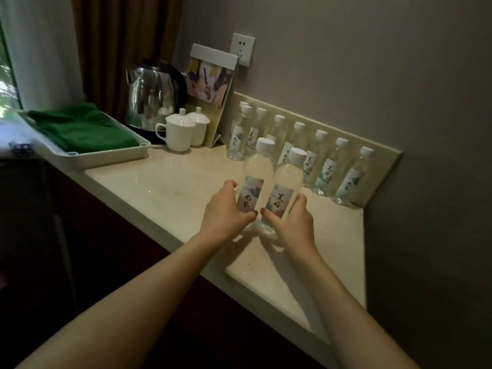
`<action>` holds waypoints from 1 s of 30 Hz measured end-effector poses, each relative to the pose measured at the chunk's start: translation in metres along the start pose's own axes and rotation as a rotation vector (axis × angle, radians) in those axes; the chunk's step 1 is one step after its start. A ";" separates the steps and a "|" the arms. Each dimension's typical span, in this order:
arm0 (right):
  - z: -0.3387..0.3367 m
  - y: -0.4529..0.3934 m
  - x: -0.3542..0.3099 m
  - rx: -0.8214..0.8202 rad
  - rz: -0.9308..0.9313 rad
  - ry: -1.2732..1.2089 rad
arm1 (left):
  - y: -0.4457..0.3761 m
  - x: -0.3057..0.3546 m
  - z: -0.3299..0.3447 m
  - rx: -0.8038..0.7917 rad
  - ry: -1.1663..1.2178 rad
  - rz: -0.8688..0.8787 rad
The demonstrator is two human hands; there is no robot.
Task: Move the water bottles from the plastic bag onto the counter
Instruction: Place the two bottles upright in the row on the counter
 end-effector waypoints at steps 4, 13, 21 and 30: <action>0.001 -0.002 0.000 0.010 0.006 0.031 | -0.006 -0.003 0.001 0.013 -0.017 0.033; 0.014 -0.016 0.006 -0.008 -0.005 -0.045 | -0.031 -0.005 0.006 -0.017 -0.096 0.047; 0.033 -0.058 0.024 -0.013 -0.033 0.001 | -0.075 -0.003 0.016 -0.024 -0.124 0.030; 0.052 -0.113 0.048 -0.032 -0.035 -0.003 | -0.139 0.008 0.034 0.005 -0.171 0.034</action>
Point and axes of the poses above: each hand's wrist, its own y-axis away from the middle knuckle, its own z-axis out of the palm, x = y × z, the point moved 5 cm from there along -y, towards the middle knuckle, and after that the axes turned 15 degrees about -z, right-handed, at the moved point
